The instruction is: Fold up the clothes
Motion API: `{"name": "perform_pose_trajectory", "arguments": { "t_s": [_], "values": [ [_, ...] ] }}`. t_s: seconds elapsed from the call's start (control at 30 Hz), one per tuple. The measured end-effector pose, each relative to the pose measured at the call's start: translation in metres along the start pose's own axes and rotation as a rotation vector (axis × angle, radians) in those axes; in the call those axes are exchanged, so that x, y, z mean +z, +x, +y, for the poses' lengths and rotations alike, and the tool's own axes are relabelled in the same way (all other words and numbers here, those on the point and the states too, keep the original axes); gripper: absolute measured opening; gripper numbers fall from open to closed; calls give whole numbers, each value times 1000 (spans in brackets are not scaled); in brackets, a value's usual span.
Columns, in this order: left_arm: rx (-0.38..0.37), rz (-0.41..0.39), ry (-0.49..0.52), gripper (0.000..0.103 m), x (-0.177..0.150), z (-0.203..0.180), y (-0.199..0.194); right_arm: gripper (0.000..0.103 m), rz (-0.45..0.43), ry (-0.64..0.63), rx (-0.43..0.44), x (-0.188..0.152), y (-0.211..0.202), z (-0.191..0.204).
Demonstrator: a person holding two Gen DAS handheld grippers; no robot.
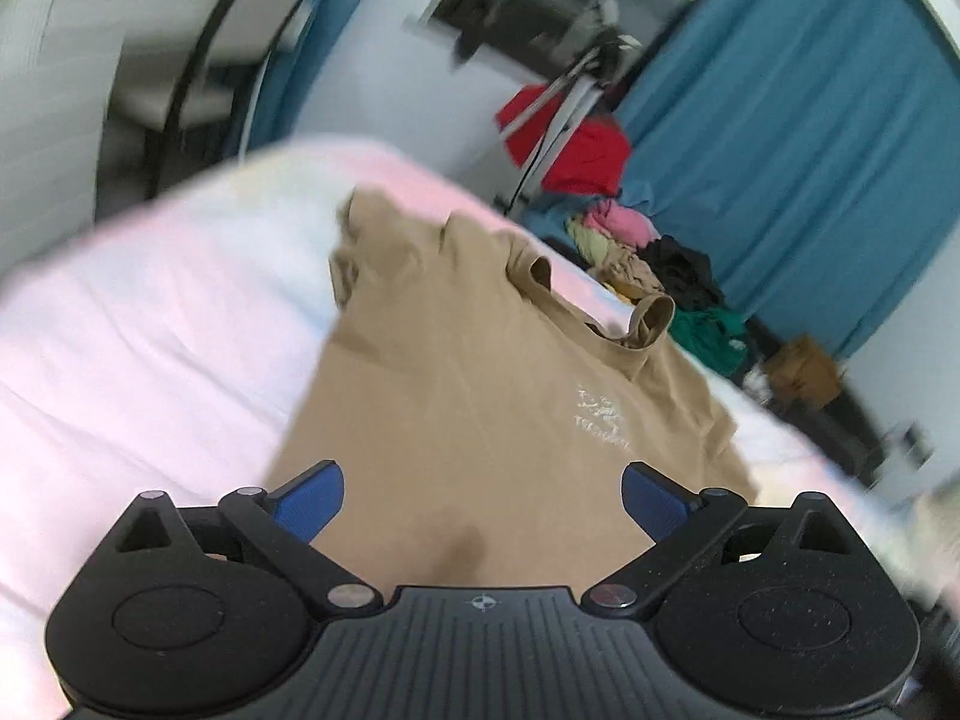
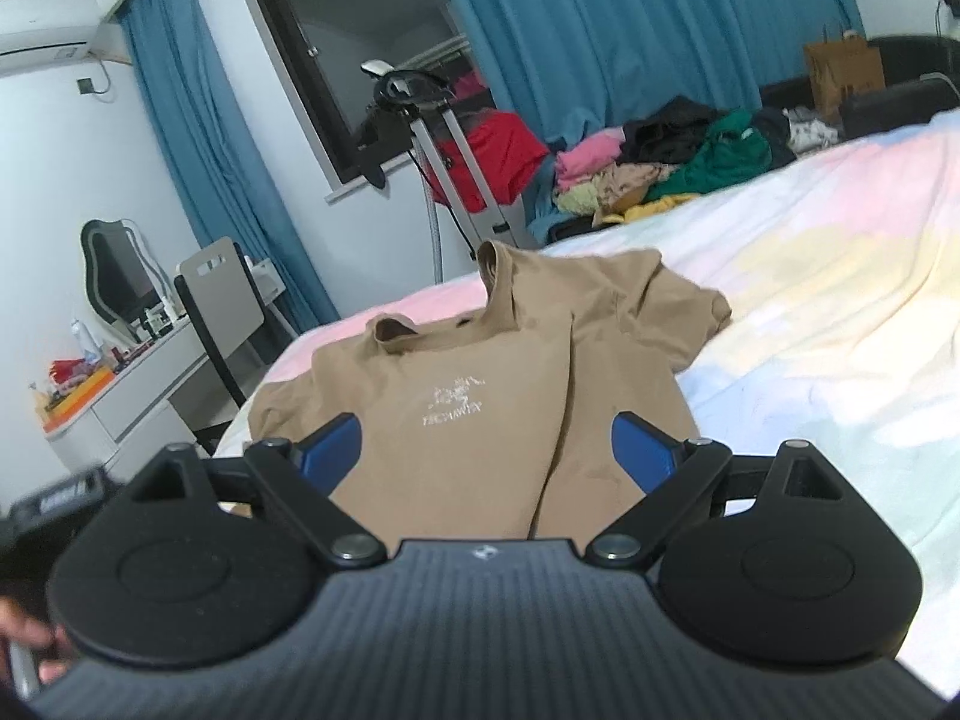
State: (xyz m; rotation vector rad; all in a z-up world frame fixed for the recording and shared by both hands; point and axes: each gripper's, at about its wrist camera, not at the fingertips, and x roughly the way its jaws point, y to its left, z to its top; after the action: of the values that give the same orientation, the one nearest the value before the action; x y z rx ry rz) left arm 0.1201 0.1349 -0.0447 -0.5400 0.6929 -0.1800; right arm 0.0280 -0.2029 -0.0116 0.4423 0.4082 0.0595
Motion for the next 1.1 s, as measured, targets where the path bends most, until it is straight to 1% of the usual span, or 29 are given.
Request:
{"name": "perform_pose_trajectory", "arguments": {
  "t_s": [0.03,0.1,0.17,0.23,0.3,0.37,0.5,0.6,0.63,0.67,0.7,0.73,0.77,0.83,0.9,0.93,0.97,1.0,1.07,1.1],
  "values": [
    [-8,8,-47,99,8,8,10,92,13,11,4,-2,4,-2],
    [5,-8,-116,98,27,25,29,92,41,32,15,-5,12,-6],
    [27,-38,-189,98,43,40,47,92,66,38,19,-9,19,-7],
    [35,-66,-293,98,55,63,67,92,86,40,22,-13,26,-7],
    [41,-79,-370,95,67,85,87,92,104,42,26,-16,31,-7],
    [39,-92,-395,92,76,99,106,92,123,39,24,-20,38,-7],
    [-15,-163,-388,90,90,107,130,92,161,48,32,-28,52,-5],
    [-21,-176,-393,81,97,104,151,92,173,2,37,-32,63,1],
    [-30,-176,-382,74,99,102,155,92,178,-17,32,-34,67,3],
    [-39,-163,-362,63,101,100,161,92,184,-36,27,-36,71,5],
    [-39,-147,-339,56,102,97,167,92,189,-53,23,-38,75,8],
    [-12,-125,-309,42,104,95,172,92,203,-44,27,-39,79,8],
    [16,-120,-276,24,105,92,176,92,214,-33,31,-40,82,7],
    [58,-112,-214,5,108,87,180,92,225,-31,32,-41,85,6],
    [103,-125,-134,4,110,75,178,92,221,-40,21,-42,84,7],
    [146,-144,-64,4,110,63,174,92,214,-37,21,-41,82,7],
    [196,-175,34,4,110,44,170,92,207,-34,21,-40,80,7],
    [228,-215,157,4,107,22,165,92,198,-31,21,-38,78,6],
    [248,-278,425,4,92,-28,158,92,179,-25,19,-34,73,5],
    [233,-293,555,4,79,-52,155,92,169,-22,19,-33,70,4]
  ]
}}
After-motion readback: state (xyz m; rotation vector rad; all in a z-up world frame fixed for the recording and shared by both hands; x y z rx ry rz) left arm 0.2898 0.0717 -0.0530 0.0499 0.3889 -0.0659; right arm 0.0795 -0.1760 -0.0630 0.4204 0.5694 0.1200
